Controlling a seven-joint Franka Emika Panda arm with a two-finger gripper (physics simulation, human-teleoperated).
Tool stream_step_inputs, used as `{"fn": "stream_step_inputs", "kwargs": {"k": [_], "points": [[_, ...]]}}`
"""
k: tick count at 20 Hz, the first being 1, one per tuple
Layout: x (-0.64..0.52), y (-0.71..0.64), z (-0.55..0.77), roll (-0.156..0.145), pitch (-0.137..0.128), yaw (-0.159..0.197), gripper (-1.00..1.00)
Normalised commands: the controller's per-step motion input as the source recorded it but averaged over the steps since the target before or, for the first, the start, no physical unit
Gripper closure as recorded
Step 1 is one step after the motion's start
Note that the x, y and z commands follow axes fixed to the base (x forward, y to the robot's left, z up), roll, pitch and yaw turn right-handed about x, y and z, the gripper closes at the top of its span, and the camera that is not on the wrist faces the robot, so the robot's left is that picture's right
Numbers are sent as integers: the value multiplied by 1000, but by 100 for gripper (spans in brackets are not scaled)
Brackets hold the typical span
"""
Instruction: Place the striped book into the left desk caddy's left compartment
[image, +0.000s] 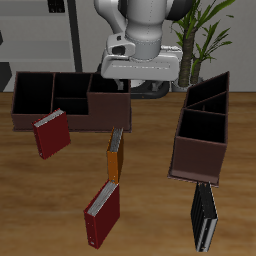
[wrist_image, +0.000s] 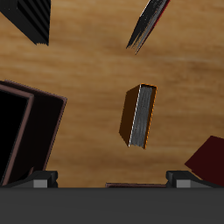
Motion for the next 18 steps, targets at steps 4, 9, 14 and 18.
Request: {"fn": "stream_step_inputs", "kwargs": {"k": [4,9,14,18], "points": [[400,479,133,13,-66,54,-100],[516,494,38,14,-2,12,-100],[358,279,157,-4,-33,-17,-100],[356,138,186,-20,-22,-38,-100]]}}
